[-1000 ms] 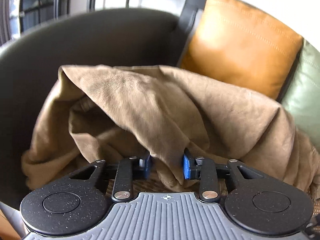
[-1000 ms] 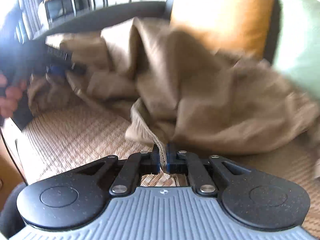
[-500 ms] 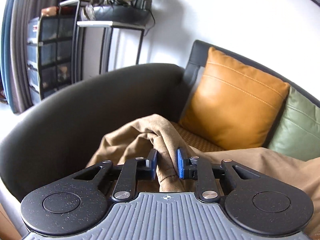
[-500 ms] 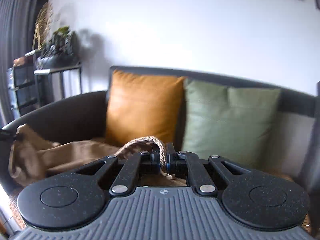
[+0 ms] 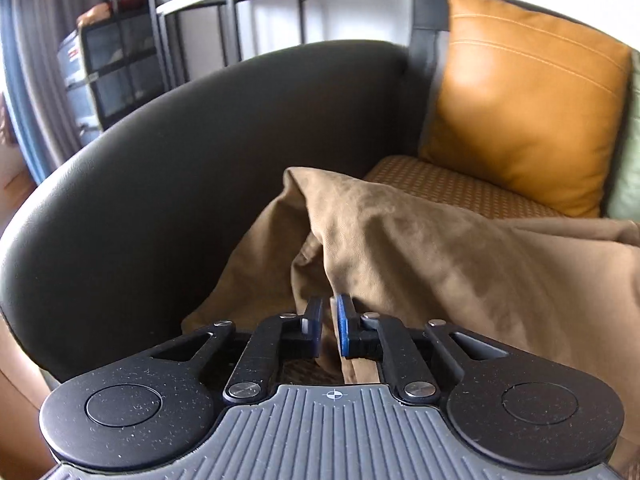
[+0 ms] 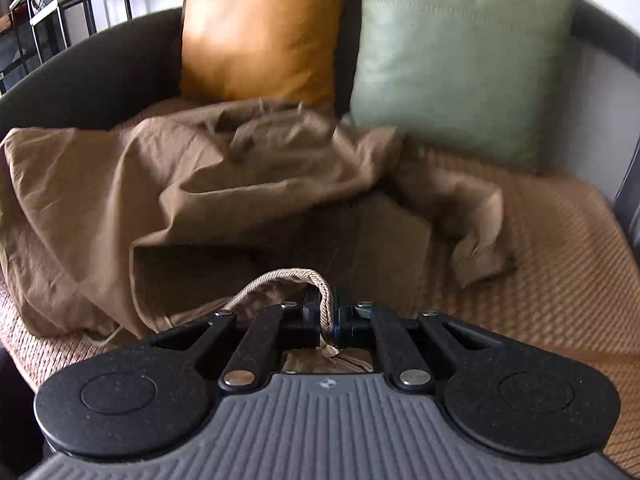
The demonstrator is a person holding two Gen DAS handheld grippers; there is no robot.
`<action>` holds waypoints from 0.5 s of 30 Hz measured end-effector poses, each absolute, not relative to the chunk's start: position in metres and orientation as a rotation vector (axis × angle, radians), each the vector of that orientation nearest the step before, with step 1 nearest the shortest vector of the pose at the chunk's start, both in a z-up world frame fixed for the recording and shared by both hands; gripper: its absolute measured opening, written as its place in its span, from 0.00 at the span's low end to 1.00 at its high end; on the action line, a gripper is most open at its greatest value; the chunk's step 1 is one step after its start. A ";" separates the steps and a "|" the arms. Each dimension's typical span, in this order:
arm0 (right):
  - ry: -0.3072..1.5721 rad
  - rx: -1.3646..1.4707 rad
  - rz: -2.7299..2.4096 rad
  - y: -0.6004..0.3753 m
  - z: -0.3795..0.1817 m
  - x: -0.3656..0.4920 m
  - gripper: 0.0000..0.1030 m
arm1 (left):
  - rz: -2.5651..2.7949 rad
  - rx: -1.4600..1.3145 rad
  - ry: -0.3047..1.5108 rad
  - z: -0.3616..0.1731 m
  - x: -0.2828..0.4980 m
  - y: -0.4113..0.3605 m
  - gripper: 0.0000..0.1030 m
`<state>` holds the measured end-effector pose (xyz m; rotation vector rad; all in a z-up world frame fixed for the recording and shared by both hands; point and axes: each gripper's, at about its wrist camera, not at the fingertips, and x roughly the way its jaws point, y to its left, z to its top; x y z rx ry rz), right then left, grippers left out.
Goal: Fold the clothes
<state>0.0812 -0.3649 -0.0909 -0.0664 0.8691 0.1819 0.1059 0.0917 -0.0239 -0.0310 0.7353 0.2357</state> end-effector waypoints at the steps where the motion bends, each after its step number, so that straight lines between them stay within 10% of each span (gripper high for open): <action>1: 0.860 -0.067 0.185 -0.364 -0.088 0.081 0.06 | 0.208 -0.016 0.725 -0.019 0.099 0.089 0.31; 5: 0.808 -0.063 0.199 -0.361 -0.073 0.079 0.07 | 0.104 0.055 0.669 0.000 0.058 0.068 0.66; 15: 0.800 -0.052 0.205 -0.366 -0.070 0.063 0.10 | -0.111 0.143 0.818 -0.047 -0.014 0.005 0.77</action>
